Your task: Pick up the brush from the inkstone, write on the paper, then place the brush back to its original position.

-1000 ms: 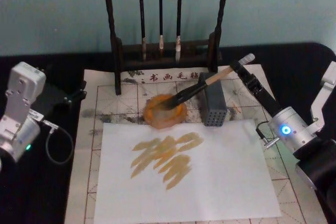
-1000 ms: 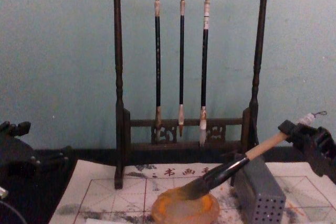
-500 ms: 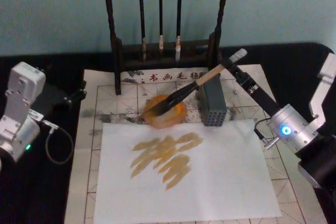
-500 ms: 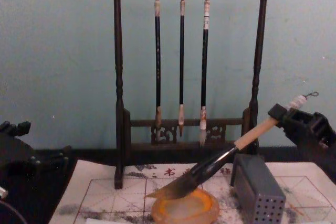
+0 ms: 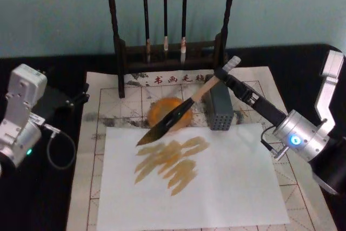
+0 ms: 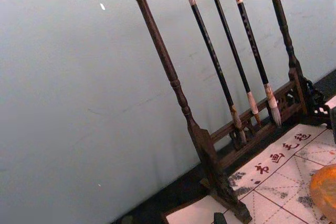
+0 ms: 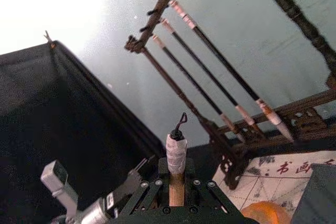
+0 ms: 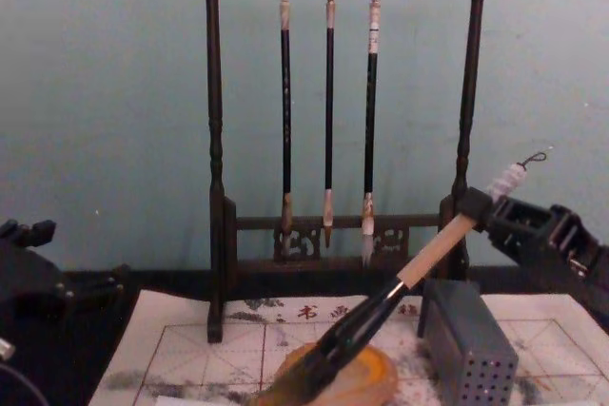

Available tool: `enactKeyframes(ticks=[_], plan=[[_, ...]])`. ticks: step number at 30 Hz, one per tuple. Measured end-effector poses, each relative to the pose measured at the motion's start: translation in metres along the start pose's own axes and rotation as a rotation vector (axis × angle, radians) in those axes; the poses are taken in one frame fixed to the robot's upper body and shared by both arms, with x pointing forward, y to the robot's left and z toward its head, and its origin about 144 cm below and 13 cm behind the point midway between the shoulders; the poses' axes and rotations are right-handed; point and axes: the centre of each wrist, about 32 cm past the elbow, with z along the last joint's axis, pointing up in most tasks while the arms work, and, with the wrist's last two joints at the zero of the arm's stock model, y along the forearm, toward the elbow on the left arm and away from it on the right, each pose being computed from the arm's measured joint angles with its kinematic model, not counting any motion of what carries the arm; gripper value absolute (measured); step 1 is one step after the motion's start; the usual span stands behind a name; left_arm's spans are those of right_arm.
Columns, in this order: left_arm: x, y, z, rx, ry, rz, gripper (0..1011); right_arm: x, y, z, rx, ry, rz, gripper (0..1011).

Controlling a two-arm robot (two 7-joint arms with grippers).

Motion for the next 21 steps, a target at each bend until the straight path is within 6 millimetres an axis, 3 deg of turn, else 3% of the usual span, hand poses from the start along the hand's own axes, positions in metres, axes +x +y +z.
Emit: enactKeyframes(ticks=[21], plan=[[0.0,0.0,0.0,0.0,0.0,0.0,1001,-0.0101,-0.0046,0.0075,-0.14,-0.113,0.059,175]])
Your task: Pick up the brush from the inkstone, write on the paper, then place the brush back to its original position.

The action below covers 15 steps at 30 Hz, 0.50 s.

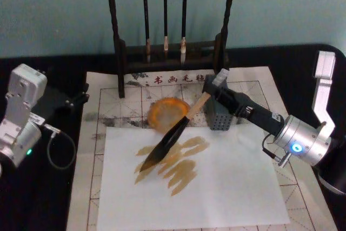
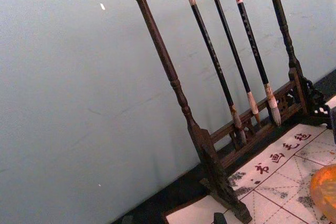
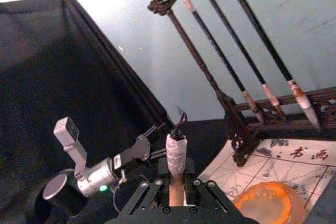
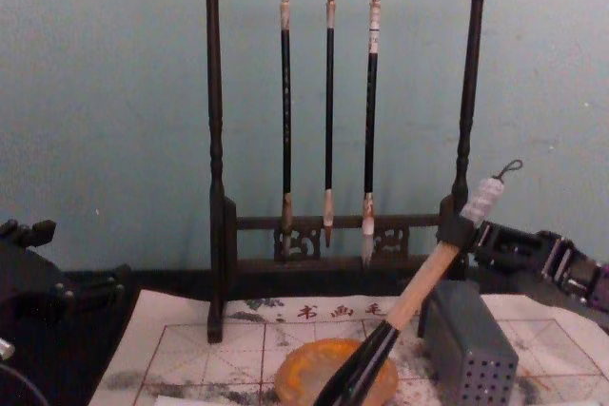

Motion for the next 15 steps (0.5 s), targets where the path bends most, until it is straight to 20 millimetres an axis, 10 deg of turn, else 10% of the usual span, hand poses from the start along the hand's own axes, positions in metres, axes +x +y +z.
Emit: enactKeyframes(ticks=[15], plan=[[0.0,0.0,0.0,0.0,0.0,0.0,1001,-0.0069,0.0028,0.0014,-0.051,-0.054,0.035,175]])
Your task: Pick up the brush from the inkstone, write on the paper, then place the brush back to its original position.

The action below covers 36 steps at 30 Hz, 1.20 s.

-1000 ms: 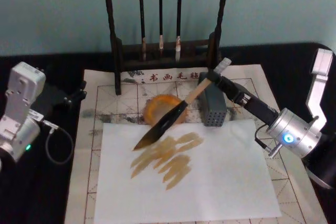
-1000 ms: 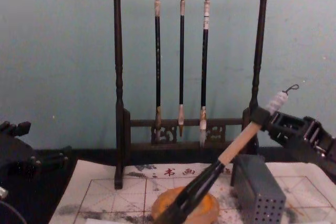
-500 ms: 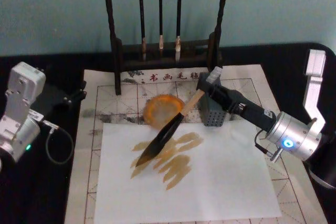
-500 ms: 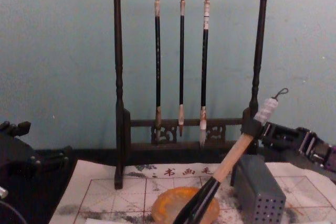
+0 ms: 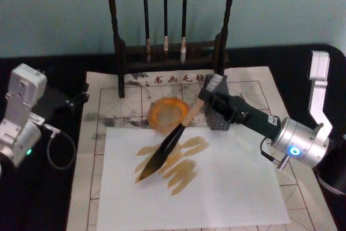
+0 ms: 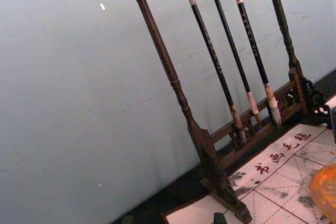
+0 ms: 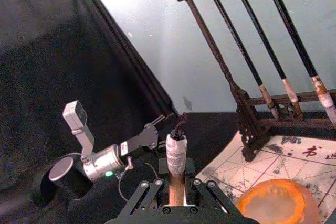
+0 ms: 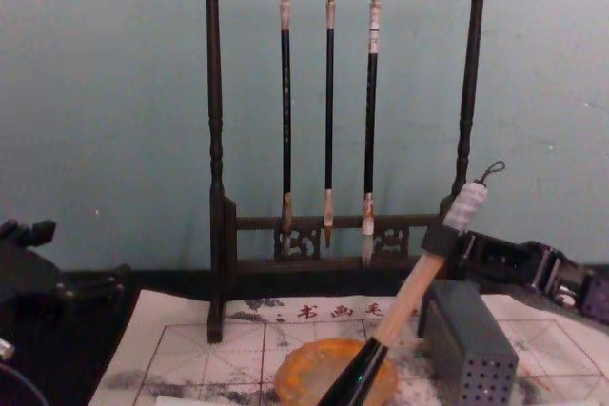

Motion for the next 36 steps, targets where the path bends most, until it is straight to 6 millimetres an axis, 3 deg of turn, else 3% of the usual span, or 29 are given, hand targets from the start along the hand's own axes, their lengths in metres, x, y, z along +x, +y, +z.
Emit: enactKeyframes(ticks=[36], plan=[[0.0,0.0,0.0,0.0,0.0,0.0,1001,0.0004,0.0069,-0.0056,-0.045,-0.018,0.007,175]])
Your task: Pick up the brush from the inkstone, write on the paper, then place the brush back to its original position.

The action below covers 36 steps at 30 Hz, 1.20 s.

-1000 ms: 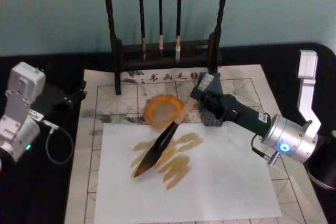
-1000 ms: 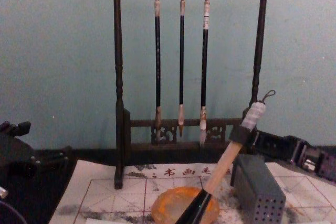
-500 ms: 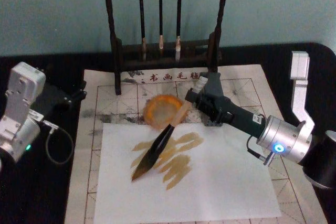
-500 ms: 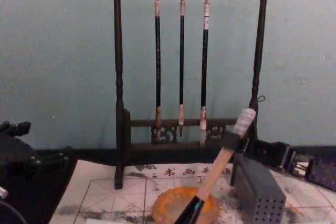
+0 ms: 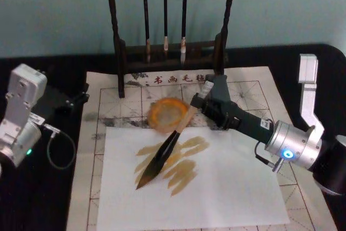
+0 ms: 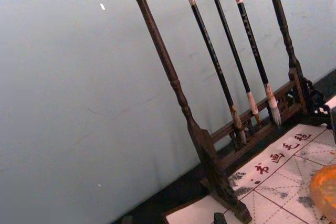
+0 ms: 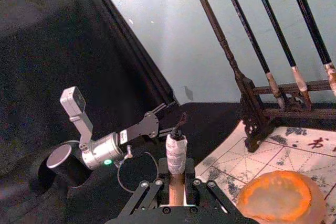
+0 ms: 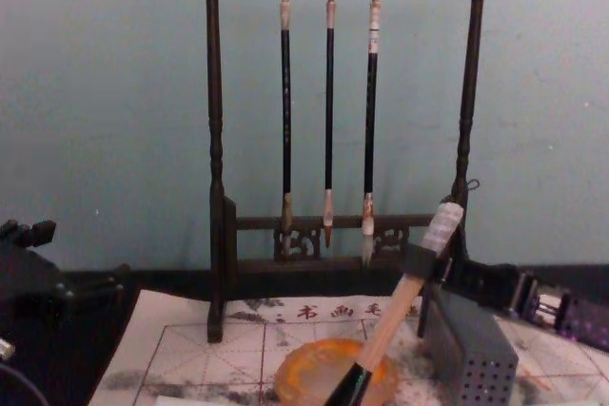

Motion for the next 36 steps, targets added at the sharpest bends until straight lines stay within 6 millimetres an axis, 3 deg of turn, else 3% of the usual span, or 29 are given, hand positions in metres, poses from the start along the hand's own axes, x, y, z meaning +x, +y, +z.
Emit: enactKeyframes(ticks=[36], plan=[[0.0,0.0,0.0,0.0,0.0,0.0,1001,0.0025,-0.0084,0.0016,-0.016,-0.011,-0.024,175]])
